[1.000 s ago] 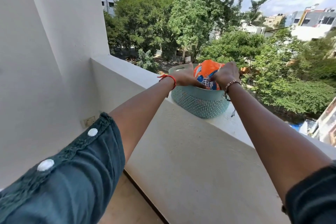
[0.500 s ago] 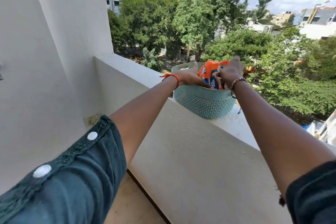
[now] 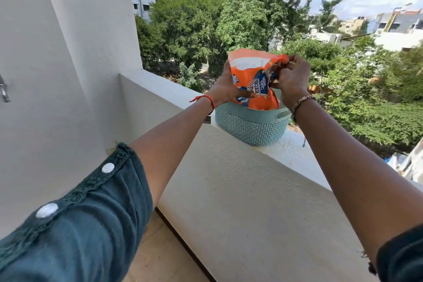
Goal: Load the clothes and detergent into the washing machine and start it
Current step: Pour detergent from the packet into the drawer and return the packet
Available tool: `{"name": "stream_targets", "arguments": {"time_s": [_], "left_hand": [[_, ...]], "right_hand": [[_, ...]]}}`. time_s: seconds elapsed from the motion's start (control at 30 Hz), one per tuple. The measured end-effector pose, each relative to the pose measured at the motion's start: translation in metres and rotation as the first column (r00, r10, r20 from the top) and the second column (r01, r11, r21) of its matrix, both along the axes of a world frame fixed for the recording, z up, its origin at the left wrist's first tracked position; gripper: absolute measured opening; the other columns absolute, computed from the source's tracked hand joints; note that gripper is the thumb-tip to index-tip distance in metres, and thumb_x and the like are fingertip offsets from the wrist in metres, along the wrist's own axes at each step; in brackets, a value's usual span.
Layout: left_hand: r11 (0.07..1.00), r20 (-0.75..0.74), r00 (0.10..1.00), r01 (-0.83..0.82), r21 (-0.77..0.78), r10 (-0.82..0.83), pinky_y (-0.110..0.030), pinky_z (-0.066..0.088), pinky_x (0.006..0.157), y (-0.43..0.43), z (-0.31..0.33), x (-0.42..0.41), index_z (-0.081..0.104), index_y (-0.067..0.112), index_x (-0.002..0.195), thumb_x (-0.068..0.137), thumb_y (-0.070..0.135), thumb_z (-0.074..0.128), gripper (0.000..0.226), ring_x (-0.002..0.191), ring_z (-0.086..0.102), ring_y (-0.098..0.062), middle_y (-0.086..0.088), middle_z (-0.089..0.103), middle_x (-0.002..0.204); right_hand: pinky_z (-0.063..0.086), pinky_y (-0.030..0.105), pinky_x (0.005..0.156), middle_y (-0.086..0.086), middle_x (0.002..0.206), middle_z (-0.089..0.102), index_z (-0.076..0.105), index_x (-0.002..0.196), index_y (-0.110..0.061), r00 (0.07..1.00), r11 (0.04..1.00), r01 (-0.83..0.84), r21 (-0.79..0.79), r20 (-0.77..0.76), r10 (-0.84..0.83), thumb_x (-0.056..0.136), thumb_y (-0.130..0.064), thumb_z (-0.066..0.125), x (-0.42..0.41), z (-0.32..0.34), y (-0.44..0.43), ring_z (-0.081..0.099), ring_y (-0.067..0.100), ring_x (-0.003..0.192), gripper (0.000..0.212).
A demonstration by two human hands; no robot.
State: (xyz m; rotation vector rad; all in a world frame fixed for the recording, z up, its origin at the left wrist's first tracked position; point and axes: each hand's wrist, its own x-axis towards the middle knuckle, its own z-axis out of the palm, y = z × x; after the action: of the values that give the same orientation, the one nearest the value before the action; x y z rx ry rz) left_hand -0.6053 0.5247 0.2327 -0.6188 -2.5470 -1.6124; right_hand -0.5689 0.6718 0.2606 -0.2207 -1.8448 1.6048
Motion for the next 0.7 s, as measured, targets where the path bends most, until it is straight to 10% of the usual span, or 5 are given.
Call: {"name": "stream_targets", "arguments": {"time_s": [0.53,0.7], "left_hand": [[0.950,-0.290,0.949,-0.032,0.310,0.126,-0.036,0.042,0.104,-0.184,0.050,0.171,0.004,0.002,0.146,0.062,0.000,0.083,0.115,0.122,0.045,-0.019,-0.010,0.040,0.138],[0.945,-0.175,0.969,-0.116,0.307,0.176,-0.004,0.047,0.079,-0.299,-0.014,0.277,0.020,0.005,0.138,0.060,0.001,0.083,0.100,0.101,0.056,0.010,0.003,0.049,0.118]], "right_hand": [[0.058,0.048,0.068,0.017,0.087,0.067,0.053,0.082,-0.009,0.881,0.920,-0.382,-0.089,-0.336,0.334,0.080,0.018,0.049,0.150,0.072,-0.178,0.070,0.028,0.082,0.028],[0.051,0.028,0.044,0.002,0.060,0.064,0.048,0.077,-0.009,0.787,0.794,-0.598,-0.111,-0.267,0.556,0.078,0.021,0.043,0.237,0.035,-0.287,0.062,0.013,0.051,0.030]]}}
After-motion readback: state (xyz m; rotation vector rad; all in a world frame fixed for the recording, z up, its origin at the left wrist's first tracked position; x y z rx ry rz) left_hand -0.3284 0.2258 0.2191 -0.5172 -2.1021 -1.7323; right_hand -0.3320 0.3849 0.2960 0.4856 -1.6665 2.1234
